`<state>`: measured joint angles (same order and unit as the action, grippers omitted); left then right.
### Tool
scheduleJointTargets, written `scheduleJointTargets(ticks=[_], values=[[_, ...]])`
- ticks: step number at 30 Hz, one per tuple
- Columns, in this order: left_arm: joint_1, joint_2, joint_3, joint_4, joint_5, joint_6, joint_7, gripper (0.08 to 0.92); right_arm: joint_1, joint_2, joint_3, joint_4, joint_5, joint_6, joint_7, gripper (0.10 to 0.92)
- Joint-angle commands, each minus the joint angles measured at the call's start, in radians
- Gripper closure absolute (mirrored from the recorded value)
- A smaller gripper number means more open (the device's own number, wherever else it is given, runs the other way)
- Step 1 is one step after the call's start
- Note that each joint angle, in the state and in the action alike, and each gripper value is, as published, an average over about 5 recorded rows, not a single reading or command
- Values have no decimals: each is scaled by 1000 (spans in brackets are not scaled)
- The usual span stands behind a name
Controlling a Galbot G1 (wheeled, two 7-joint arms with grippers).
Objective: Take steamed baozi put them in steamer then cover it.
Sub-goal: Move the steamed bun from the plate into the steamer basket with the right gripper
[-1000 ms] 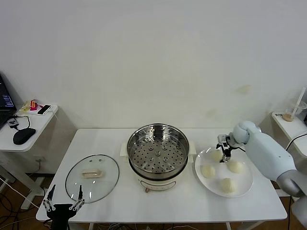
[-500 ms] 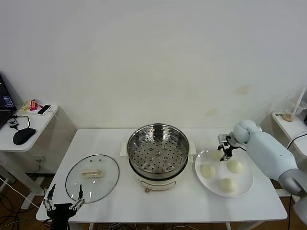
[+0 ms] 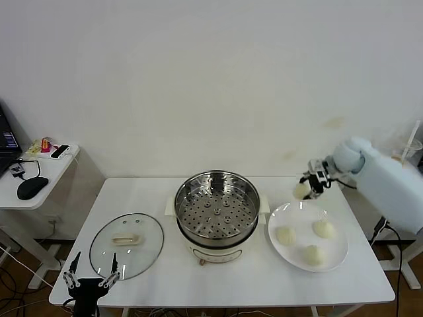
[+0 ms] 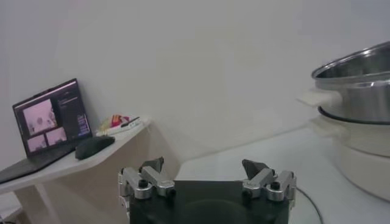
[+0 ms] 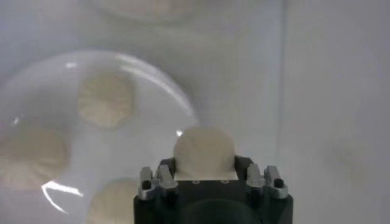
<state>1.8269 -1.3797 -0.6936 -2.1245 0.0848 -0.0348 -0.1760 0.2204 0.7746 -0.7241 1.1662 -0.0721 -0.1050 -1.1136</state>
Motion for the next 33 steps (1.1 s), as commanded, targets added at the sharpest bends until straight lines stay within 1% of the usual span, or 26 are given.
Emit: scheduleJointTargets(ticks=[1,6,14,20,26,33], values=[[1,2,0,1,-1,1,0,177,254,66,-195,87,212,2,39,420],[-1,8,-10,6,-5,1,-2,177,321,167,-291,78,260,62,70,418],[-13,20,-40,13,-23,5,-1,177,302,308,-446,94,212,218,111,414],[-17,16,-49,16,-22,7,1,177,248,379,-478,55,99,342,110,422],[-19,6,-57,19,-20,10,1,177,218,444,-481,-47,-51,485,141,423],[-23,-6,-66,10,-19,13,1,177,183,489,-459,-145,-189,585,187,423]])
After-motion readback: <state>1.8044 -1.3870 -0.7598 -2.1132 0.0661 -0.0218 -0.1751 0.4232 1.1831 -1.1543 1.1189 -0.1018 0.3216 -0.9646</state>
